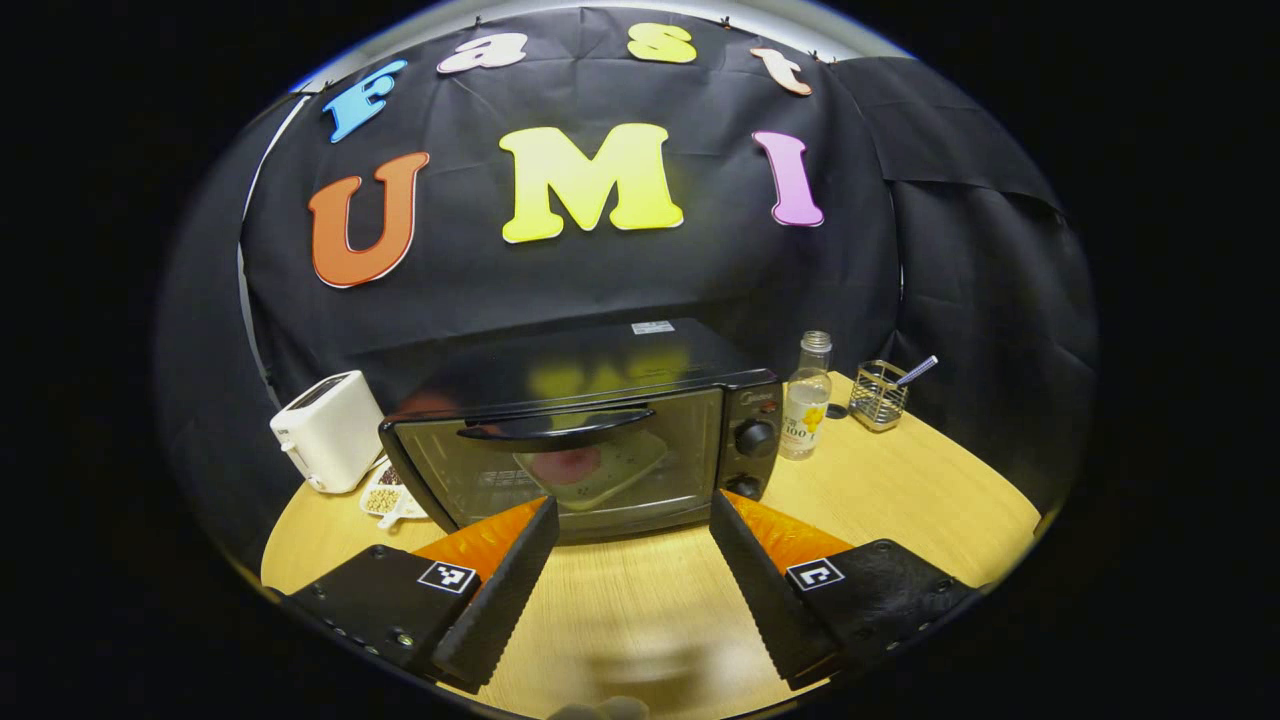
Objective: Open the electric oven with the left hand, put the food in, and close the electric oven.
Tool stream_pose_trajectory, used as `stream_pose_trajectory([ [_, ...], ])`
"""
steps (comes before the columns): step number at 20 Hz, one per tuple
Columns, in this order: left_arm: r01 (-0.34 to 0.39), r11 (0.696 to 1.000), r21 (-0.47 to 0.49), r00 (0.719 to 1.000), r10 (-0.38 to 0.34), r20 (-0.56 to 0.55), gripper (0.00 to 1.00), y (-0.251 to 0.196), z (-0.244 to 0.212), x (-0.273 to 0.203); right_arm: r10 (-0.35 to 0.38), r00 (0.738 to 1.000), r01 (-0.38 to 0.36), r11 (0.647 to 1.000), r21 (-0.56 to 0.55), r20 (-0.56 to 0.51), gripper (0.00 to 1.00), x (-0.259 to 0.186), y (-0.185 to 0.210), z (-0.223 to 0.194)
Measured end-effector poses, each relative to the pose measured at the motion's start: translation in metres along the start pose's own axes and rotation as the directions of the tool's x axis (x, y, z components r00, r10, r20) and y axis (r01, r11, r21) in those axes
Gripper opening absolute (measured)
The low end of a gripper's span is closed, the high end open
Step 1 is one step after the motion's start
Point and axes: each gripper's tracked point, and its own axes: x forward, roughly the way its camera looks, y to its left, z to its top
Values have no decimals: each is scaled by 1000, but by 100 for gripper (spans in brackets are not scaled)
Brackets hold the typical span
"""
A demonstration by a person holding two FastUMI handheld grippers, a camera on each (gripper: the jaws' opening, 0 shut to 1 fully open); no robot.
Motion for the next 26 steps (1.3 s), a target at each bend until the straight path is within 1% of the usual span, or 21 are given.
stream_pose_trajectory([
  [2,-10,1000,-24,1000,10,3,97,-9,3,-26,27,999,-27,1000,-10,18,96,-6,-2,6],
  [4,-19,999,-33,1000,20,22,97,-19,13,-65,59,997,-58,998,-20,57,96,-17,-5,17],
  [6,-36,999,-9,997,36,74,97,-29,32,-111,90,990,-87,996,-31,108,96,-30,-13,30],
  [8,-73,997,10,987,71,141,96,-36,54,-159,151,978,-148,989,-31,145,96,-45,-20,38],
  [9,-86,996,4,982,84,168,96,-41,62,-185,166,974,-164,986,-21,154,96,-53,-27,40],
  [10,-100,995,-7,980,100,173,96,-47,65,-206,174,971,-174,985,-16,162,96,-59,-37,39],
  [11,-115,993,-17,974,116,196,96,-52,71,-229,179,965,-179,984,-17,193,94,-69,-47,44],
  [13,-149,988,-33,960,152,234,96,-60,86,-262,165,955,-161,986,-36,245,96,-85,-68,50],
  [14,-168,985,-29,951,170,258,100,-63,92,-278,164,950,-157,987,-47,265,98,-92,-74,51],
  [15,-188,982,-24,942,187,278,96,-65,98,-293,160,949,-150,987,-57,273,99,-101,-80,52],
  [16,-202,979,-24,934,200,297,96,-66,101,-304,163,946,-151,986,-64,281,99,-108,-83,53],
  [19,-205,977,-52,923,211,323,96,-74,105,-329,158,933,-133,986,-96,322,99,-126,-86,66],
  [20,-203,977,-57,919,210,332,96,-74,107,-334,162,930,-136,986,-100,330,96,-131,-82,70],
  [21,-199,978,-56,916,206,345,96,-74,109,-338,166,927,-137,985,-107,336,99,-134,-78,72],
  [22,-198,979,-56,915,205,346,96,-73,110,-340,163,926,-131,985,-116,341,99,-137,-74,75],
  [23,-194,980,-52,920,200,337,96,-70,108,-341,154,931,-117,985,-128,331,99,-137,-73,75],
  [24,-195,979,-54,918,201,341,96,-67,107,-344,160,931,-121,983,-138,327,99,-140,-68,73],
  [25,-197,979,-56,913,204,354,96,-63,112,-346,174,926,-133,981,-142,334,99,-145,-58,77],
  [26,-203,977,-56,909,210,360,96,-59,114,-347,179,926,-137,980,-144,332,96,-147,-52,78],
])
